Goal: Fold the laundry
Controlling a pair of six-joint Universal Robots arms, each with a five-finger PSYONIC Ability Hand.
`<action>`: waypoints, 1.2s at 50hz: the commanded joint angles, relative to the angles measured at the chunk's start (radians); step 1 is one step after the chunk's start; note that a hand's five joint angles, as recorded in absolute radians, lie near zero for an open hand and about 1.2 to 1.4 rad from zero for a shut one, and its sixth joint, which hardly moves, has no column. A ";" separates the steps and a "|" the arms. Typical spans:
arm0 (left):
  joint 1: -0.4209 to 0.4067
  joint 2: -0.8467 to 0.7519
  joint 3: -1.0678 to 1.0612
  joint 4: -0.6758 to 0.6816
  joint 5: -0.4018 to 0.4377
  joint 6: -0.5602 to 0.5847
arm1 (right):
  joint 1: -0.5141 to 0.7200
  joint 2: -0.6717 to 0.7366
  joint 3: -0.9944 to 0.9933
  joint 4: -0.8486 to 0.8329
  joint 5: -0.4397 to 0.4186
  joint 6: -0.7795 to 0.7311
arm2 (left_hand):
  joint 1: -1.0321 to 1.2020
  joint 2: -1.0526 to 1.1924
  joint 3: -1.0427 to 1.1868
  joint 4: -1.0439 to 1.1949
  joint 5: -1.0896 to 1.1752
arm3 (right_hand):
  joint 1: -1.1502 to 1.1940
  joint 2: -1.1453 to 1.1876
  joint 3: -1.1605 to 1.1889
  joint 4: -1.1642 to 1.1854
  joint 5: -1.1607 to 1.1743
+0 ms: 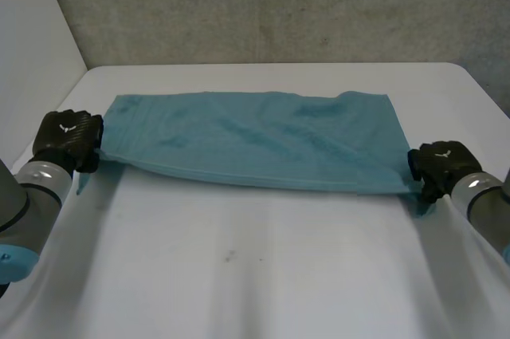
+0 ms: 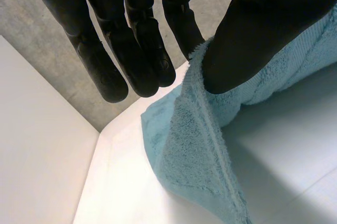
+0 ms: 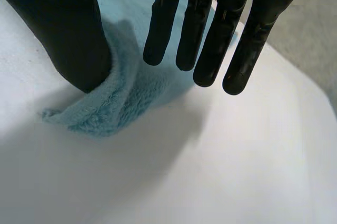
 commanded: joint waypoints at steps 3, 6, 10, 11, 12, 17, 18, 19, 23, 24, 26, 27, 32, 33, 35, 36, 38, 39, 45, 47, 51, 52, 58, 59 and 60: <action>0.007 0.003 0.000 -0.009 0.001 -0.003 | -0.095 -0.003 0.002 0.102 -0.088 0.180 | 0.261 0.197 0.202 0.201 0.265 | 0.251 0.149 0.154 0.155 0.136; 0.007 0.003 0.000 -0.010 0.000 -0.004 | -0.122 0.002 0.000 0.104 -0.115 0.186 | 0.261 0.197 0.202 0.201 0.265 | 0.484 0.382 0.388 0.388 0.369; 0.006 0.005 -0.010 -0.019 0.000 -0.001 | -0.145 0.002 0.000 0.104 -0.128 0.216 | 0.261 0.197 0.202 0.201 0.265 | 0.711 0.609 0.614 0.615 0.596; 0.004 0.005 -0.011 -0.022 0.000 -0.001 | -0.151 -0.001 -0.001 0.104 -0.128 0.220 | 0.261 0.197 0.202 0.201 0.265 | 0.711 0.609 0.614 0.615 0.596; 0.004 0.006 -0.013 -0.029 0.000 0.000 | -0.156 -0.003 0.000 0.104 -0.129 0.220 | 0.261 0.197 0.202 0.201 0.265 | 0.711 0.609 0.614 0.615 0.596; 0.006 0.061 -0.020 -0.110 -0.003 0.002 | -0.165 -0.086 0.008 0.124 -0.145 0.202 | 0.261 0.197 0.202 0.201 0.265 | 0.711 0.609 0.614 0.615 0.596; 0.010 0.092 -0.022 -0.163 -0.003 0.002 | -0.167 -0.139 0.020 0.147 -0.160 0.181 | 0.261 0.197 0.202 0.201 0.265 | 0.711 0.609 0.614 0.615 0.596; 0.015 0.110 -0.023 -0.192 -0.003 0.002 | -0.167 -0.162 0.023 0.162 -0.166 0.165 | 0.261 0.197 0.202 0.201 0.265 | 0.711 0.609 0.614 0.615 0.596; 0.039 0.207 -0.033 -0.372 -0.003 0.019 | -0.176 -0.268 0.051 0.275 -0.215 0.014 | 0.261 0.197 0.202 0.201 0.265 | 0.711 0.609 0.614 0.615 0.596; 0.045 0.228 -0.036 -0.412 -0.002 0.029 | -0.181 -0.287 0.056 0.303 -0.220 -0.029 | 0.261 0.197 0.202 0.201 0.265 | 0.711 0.609 0.614 0.615 0.596; 0.061 0.267 -0.048 -0.496 0.001 0.066 | -0.196 -0.323 0.071 0.375 -0.224 -0.126 | 0.261 0.197 0.202 0.201 0.265 | 0.711 0.609 0.614 0.615 0.596; 0.077 0.303 -0.065 -0.571 0.006 0.119 | -0.211 -0.356 0.088 0.460 -0.223 -0.236 | 0.261 0.197 0.202 0.201 0.265 | 0.711 0.609 0.614 0.615 0.596; 0.124 0.396 -0.125 -0.699 0.009 0.282 | -0.280 -0.408 0.138 0.723 -0.194 -0.575 | 0.261 0.197 0.202 0.201 0.265 | 0.711 0.609 0.614 0.615 0.596; 0.134 0.432 -0.158 -0.719 0.011 0.365 | -0.297 -0.420 0.146 0.778 -0.192 -0.661 | 0.261 0.197 0.202 0.201 0.265 | 0.711 0.609 0.614 0.615 0.596; 0.139 0.440 -0.168 -0.719 0.017 0.405 | -0.303 -0.428 0.143 0.799 -0.192 -0.702 | 0.261 0.197 0.202 0.201 0.265 | 0.711 0.609 0.614 0.615 0.596; 0.140 0.440 -0.169 -0.714 0.021 0.417 | -0.303 -0.429 0.137 0.796 -0.192 -0.700 | 0.261 0.197 0.202 0.201 0.265 | 0.711 0.609 0.614 0.615 0.596; 0.142 0.437 -0.159 -0.682 0.054 0.424 | -0.299 -0.423 0.114 0.755 -0.194 -0.667 | 0.261 0.197 0.202 0.201 0.265 | 0.711 0.609 0.614 0.615 0.596; 0.142 0.436 -0.152 -0.668 0.064 0.422 | -0.296 -0.419 0.103 0.733 -0.194 -0.650 | 0.261 0.197 0.202 0.201 0.265 | 0.711 0.609 0.614 0.615 0.596; 0.095 0.249 -0.030 -0.491 0.115 0.378 | -0.179 -0.267 -0.018 0.523 -0.162 -0.498 | 0.261 0.197 0.202 0.201 0.265 | 0.711 0.609 0.614 0.615 0.596; 0.053 0.186 0.019 -0.445 0.109 0.353 | -0.126 -0.202 -0.071 0.473 -0.134 -0.472 | 0.261 0.197 0.202 0.201 0.265 | 0.711 0.609 0.614 0.615 0.596; -0.011 0.030 0.157 -0.343 0.068 0.306 | -0.015 -0.028 -0.245 0.363 0.002 -0.445 | 0.261 0.197 0.202 0.201 0.265 | 0.711 0.609 0.614 0.615 0.596; -0.028 -0.036 0.217 -0.305 0.031 0.303 | 0.003 0.027 -0.304 0.339 0.041 -0.447 | 0.261 0.197 0.202 0.201 0.265 | 0.711 0.609 0.614 0.615 0.596; -0.066 -0.234 0.429 -0.220 -0.072 0.299 | 0.052 0.213 -0.507 0.238 0.098 -0.441 | 0.261 0.197 0.202 0.201 0.265 | 0.711 0.609 0.614 0.615 0.596; -0.074 -0.257 0.459 -0.214 -0.077 0.301 | 0.057 0.235 -0.532 0.222 0.099 -0.439 | 0.261 0.197 0.202 0.201 0.265 | 0.711 0.609 0.614 0.615 0.596; -0.080 -0.280 0.486 -0.210 -0.078 0.302 | 0.062 0.279 -0.580 0.187 0.104 -0.439 | 0.261 0.197 0.202 0.201 0.265 | 0.711 0.609 0.614 0.615 0.596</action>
